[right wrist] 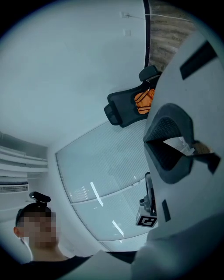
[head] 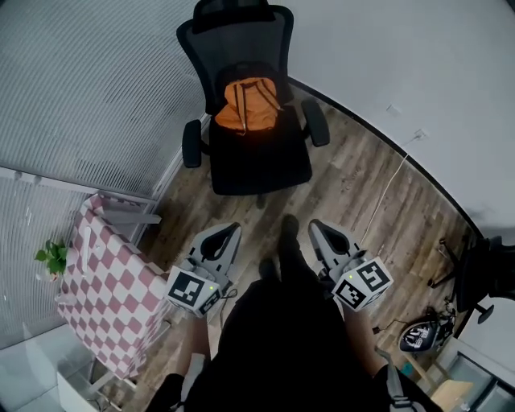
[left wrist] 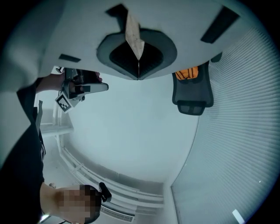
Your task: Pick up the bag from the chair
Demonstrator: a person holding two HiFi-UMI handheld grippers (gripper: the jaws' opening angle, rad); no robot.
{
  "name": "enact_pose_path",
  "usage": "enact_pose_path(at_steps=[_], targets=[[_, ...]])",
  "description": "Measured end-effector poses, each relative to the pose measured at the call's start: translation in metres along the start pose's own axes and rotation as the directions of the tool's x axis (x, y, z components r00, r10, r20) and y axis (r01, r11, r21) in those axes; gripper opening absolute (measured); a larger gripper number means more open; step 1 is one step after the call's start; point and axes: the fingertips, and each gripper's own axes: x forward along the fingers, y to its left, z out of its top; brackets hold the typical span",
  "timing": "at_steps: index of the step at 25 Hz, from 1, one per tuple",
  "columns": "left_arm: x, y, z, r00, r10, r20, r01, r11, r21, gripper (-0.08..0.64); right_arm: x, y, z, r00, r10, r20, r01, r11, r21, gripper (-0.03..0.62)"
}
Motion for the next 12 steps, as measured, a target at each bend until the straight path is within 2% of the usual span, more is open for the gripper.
enact_pose_path(at_steps=[5, 12], targets=[[0.043, 0.024, 0.021, 1.000, 0.016, -0.021, -0.016, 1.000, 0.000, 0.032, 0.041, -0.030, 0.035, 0.998, 0.059, 0.013, -0.059, 0.998, 0.010, 0.020], [0.099, 0.048, 0.047, 0.998, 0.060, 0.014, -0.059, 0.997, -0.053, 0.032, 0.080, -0.079, 0.069, 0.993, 0.120, 0.001, -0.120, 0.993, 0.018, 0.020]])
